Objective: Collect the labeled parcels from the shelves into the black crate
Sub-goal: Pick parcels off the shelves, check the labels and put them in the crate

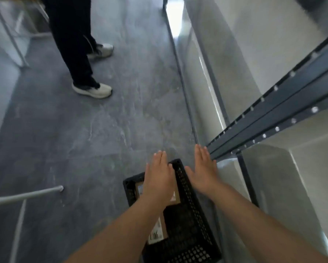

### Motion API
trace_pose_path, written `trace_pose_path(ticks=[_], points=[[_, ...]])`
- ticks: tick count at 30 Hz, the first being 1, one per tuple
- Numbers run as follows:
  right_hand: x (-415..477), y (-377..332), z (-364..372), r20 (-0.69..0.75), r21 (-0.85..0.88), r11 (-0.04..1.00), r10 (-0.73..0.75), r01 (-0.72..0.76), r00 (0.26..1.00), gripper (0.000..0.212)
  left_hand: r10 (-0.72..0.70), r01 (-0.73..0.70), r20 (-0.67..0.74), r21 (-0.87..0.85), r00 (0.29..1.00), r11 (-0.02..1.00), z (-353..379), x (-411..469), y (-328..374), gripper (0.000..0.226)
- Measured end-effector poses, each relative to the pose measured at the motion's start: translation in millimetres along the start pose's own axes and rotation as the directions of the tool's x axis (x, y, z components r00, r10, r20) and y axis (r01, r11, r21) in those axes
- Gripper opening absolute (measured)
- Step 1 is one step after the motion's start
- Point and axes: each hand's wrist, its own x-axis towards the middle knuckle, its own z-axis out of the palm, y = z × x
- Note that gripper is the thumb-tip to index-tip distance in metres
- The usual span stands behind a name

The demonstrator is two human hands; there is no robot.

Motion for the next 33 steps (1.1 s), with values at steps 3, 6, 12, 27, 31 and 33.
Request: trace_pose_path(ticks=[3, 6, 12, 27, 31, 33], points=[[-24, -39, -113, -0.146, -0.029, 0.998, -0.056, 0.052, 0.988, 0.081, 0.178, -0.15, -0.165, 0.167, 0.97, 0.975, -110, -11, 68, 0.057], [-76, -76, -221, -0.311, -0.017, 0.991, -0.129, 0.131, 0.942, 0.082, 0.318, -0.235, -0.378, 0.25, 0.87, 0.939, -213, -40, 130, 0.061], [-192, -121, -407, -0.586, -0.171, 0.974, -0.222, 0.149, 0.779, 0.08, 0.511, -0.306, -0.531, 0.429, 0.676, 0.85, -365, -115, 243, 0.067], [-384, -200, -516, -0.915, -0.096, 0.979, -0.015, -0.182, 0.403, 0.079, 0.853, -0.628, -0.451, 0.591, 0.263, 0.506, -482, -246, 335, 0.062], [-423, -204, -482, -0.909, -0.03, 0.967, 0.078, -0.251, 0.41, 0.079, 0.872, -0.692, -0.428, 0.556, 0.236, 0.46, -479, -266, 330, 0.061], [-447, -197, -468, -0.904, -0.033, 0.951, 0.102, -0.306, 0.415, 0.077, 0.889, -0.715, -0.392, 0.549, 0.237, 0.433, -470, -277, 327, 0.061]])
